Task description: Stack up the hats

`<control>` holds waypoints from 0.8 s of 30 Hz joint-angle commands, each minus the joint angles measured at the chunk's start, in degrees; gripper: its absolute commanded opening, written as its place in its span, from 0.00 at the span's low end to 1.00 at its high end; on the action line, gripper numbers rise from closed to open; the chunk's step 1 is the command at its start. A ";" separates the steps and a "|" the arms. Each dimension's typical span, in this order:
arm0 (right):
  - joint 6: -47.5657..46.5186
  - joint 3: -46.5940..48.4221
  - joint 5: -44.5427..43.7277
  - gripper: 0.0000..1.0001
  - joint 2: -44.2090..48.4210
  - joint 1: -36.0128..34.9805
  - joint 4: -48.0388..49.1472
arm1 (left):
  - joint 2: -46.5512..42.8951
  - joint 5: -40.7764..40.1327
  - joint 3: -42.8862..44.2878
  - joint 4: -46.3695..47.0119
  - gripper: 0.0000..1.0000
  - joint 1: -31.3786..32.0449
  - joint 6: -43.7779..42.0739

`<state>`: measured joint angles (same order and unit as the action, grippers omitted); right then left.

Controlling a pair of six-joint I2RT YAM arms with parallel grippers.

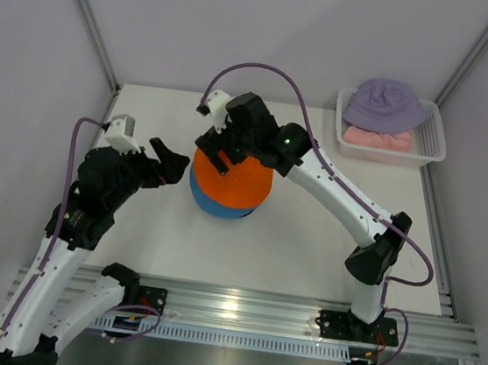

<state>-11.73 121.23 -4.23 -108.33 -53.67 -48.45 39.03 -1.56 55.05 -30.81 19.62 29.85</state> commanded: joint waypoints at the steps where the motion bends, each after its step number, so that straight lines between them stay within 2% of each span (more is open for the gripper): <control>1: 2.40 4.52 3.53 0.99 2.25 -0.21 -0.06 | 5.09 5.59 0.41 4.43 0.97 -2.91 5.04; 5: 6.70 8.49 3.44 0.99 4.88 1.54 -1.74 | 7.90 12.62 -3.01 10.66 0.89 -8.36 11.88; 8: 13.72 6.23 6.33 1.00 9.61 7.33 0.53 | 8.96 21.66 -8.01 18.11 0.88 -13.63 15.05; 10: 19.77 0.62 8.44 0.99 13.30 14.44 4.22 | 9.92 27.63 -9.77 22.09 0.86 -16.26 16.12; 11: 21.47 -7.85 10.62 1.00 17.85 16.82 9.98 | 10.36 28.80 -10.48 25.33 0.85 -16.62 16.99; 12: 23.57 -12.38 11.78 1.00 20.16 21.54 13.34 | 10.72 29.50 -10.92 26.84 0.85 -16.72 17.17; 16: 34.03 -33.39 19.69 1.00 28.52 31.75 32.21 | 13.35 33.62 -13.82 34.75 0.85 -17.15 17.70; 18: 37.63 -41.73 21.54 1.00 29.93 33.97 36.74 | 16.15 35.13 -14.44 36.86 0.83 -17.59 16.83; 24: 41.94 -46.07 30.32 0.98 24.23 36.27 42.01 | 19.85 35.75 -16.90 39.94 0.81 -19.17 16.65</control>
<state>24.29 76.73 17.85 -82.00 -17.61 -15.94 58.02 31.40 39.35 3.11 1.83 45.69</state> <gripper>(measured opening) 0.989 0.815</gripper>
